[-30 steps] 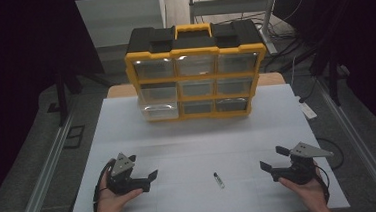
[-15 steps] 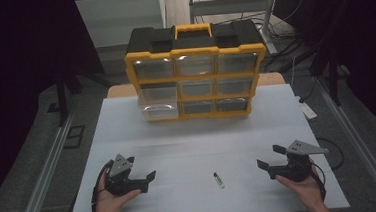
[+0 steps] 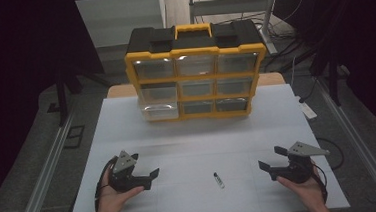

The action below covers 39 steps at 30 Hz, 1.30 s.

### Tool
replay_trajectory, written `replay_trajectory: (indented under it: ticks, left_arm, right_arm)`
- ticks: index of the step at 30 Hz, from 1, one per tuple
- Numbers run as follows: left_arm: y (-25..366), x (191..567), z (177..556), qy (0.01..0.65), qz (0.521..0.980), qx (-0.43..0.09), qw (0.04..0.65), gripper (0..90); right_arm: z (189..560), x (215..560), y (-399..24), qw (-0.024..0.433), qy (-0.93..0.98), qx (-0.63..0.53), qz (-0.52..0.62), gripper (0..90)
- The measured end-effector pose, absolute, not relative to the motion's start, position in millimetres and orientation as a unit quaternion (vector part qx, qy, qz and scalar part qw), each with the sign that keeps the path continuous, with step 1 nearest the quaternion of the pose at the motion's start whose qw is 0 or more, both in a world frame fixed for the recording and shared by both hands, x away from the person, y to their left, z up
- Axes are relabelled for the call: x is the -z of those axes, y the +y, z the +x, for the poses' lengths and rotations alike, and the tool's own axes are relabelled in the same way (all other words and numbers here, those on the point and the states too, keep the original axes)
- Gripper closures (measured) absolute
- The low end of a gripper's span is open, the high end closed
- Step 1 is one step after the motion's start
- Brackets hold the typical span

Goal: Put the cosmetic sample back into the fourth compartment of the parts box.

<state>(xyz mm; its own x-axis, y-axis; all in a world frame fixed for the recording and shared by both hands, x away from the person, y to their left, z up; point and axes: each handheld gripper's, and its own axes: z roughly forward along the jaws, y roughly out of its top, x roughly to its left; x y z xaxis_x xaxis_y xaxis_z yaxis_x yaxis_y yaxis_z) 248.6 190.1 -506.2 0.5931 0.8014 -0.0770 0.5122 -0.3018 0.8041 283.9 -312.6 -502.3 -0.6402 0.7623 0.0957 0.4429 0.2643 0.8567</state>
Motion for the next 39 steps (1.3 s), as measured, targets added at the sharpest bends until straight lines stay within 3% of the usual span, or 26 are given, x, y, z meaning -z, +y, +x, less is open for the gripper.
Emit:
replay_trajectory:
  ticks: [39]
  left_arm:
    - [137.2, 477.3, 260.5, 0.349, 0.817, -0.133, 0.44, 7.8]
  right_arm:
    - [285.3, 504.6, -311.4, 0.173, 0.781, -0.459, 0.387, 13.6]
